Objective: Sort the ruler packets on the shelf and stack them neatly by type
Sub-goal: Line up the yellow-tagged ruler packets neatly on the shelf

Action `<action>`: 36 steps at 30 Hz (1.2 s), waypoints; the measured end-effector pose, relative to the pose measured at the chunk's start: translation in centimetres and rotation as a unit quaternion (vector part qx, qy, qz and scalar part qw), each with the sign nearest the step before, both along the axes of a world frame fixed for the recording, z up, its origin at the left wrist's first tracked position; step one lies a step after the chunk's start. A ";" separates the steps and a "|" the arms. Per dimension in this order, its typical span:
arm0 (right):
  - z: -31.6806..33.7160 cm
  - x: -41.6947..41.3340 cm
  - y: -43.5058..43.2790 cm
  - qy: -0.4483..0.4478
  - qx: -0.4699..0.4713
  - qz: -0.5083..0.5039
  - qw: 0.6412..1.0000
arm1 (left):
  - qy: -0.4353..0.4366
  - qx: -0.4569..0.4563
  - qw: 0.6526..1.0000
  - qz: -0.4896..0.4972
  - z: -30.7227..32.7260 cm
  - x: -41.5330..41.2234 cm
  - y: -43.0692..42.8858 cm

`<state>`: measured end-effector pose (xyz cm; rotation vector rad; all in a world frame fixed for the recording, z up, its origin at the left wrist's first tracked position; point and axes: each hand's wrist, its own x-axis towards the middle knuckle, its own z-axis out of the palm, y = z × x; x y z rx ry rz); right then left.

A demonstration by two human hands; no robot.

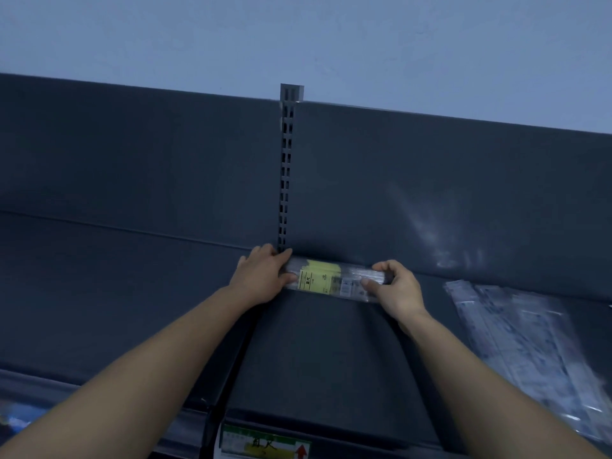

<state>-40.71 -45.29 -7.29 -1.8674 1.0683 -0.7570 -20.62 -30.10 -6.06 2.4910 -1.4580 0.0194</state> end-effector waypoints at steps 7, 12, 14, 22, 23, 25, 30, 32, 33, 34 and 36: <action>-0.1 1.1 -1.8 0.024 -0.005 -0.016 1.000 | -0.110 0.019 0.994 -0.019 -0.9 0.8 -1.8; 0.3 1.5 -2.1 0.041 0.000 -0.014 0.999 | -0.165 0.067 0.984 -0.021 -0.5 0.8 -2.7; 0.4 1.7 -2.2 0.045 -0.001 -0.020 0.999 | -0.164 0.083 0.983 -0.026 -0.3 1.1 -3.0; 0.2 2.0 -1.7 0.136 -0.099 -0.035 0.985 | -0.154 0.130 0.979 -0.031 -0.3 1.3 -3.2; 0.2 2.0 -1.6 0.157 -0.126 -0.038 0.979 | -0.156 0.128 0.979 -0.029 -0.1 1.3 -3.2; 0.3 1.9 -1.2 0.189 -0.186 -0.038 0.963 | -0.174 0.101 0.979 -0.042 0.1 1.1 -3.2; 0.4 2.4 0.0 0.193 -0.304 0.033 0.933 | -0.180 0.017 0.977 -0.110 -1.0 -0.7 -3.5; -0.1 2.6 0.3 0.262 -0.291 0.074 0.917 | -0.070 0.065 0.991 -0.096 -1.4 -1.0 -3.6; -0.4 2.6 0.3 0.304 -0.281 0.092 0.905 | -0.030 0.086 0.991 -0.093 -1.3 -1.1 -3.5; -0.5 2.5 0.4 0.332 -0.274 0.103 0.897 | -0.008 0.101 0.991 -0.092 -1.2 -1.3 -3.3; -0.5 2.3 0.6 0.330 -0.275 0.104 0.897 | 0.021 0.103 0.990 -0.092 -0.9 -1.5 -2.9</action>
